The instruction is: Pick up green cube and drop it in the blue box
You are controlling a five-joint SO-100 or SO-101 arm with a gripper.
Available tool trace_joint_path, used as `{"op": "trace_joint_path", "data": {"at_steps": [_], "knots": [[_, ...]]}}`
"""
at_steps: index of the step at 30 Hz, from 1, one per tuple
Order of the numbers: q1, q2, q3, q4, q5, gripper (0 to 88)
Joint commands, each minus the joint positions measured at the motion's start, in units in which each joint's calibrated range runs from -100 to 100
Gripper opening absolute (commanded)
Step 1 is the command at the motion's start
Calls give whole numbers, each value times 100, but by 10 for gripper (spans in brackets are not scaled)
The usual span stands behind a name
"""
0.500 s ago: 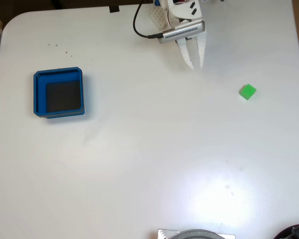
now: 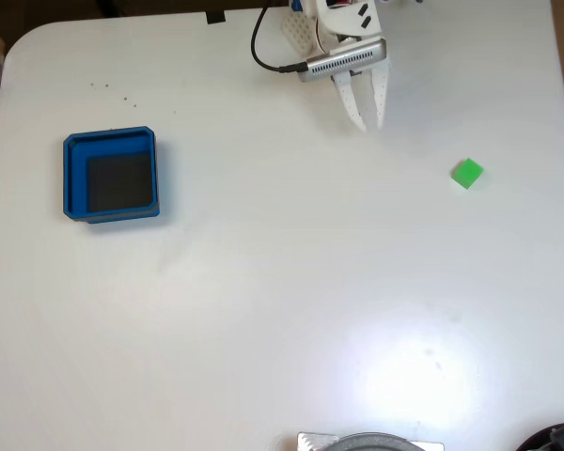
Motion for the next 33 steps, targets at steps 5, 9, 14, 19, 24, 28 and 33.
{"op": "trace_joint_path", "data": {"at_steps": [5,9,14,19,24,28,33], "knots": [[3,-125,0,-95,-10,25],[-12,-125,27,-95,-10,25],[3,-125,9,-95,-10,25],[-112,-125,45,-95,15,24],[-539,-125,45,-95,20,24],[-829,-125,45,-95,20,24],[-1173,-125,45,-95,15,24]]}}
